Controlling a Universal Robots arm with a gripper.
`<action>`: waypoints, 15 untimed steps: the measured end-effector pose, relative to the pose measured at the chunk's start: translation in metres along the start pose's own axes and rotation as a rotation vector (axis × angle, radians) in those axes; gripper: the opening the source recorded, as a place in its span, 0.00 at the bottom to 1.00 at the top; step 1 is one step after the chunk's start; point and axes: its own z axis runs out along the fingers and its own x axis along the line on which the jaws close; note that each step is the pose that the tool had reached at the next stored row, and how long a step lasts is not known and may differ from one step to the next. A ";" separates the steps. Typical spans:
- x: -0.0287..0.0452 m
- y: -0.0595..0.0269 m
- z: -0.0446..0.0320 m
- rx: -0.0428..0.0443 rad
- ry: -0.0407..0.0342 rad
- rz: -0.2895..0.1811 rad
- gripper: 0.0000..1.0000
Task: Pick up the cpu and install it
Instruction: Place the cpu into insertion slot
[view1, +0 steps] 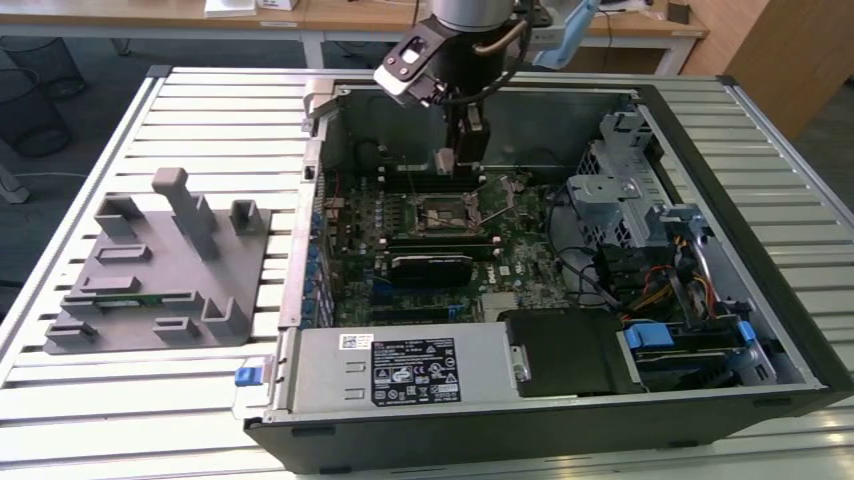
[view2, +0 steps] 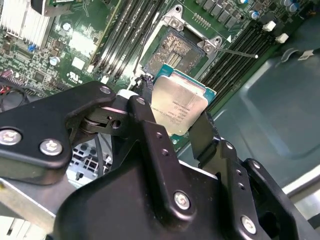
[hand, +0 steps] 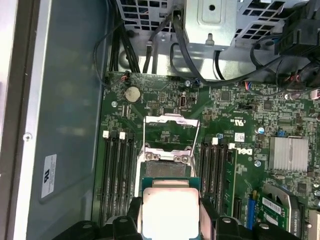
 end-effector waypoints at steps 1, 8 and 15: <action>0.0000 -0.0004 0.0018 0.0000 -0.0001 0.001 0.54; 0.0001 -0.0012 0.0136 0.0000 -0.0002 0.008 0.54; 0.0001 -0.0019 0.0259 0.0000 -0.0004 0.009 0.54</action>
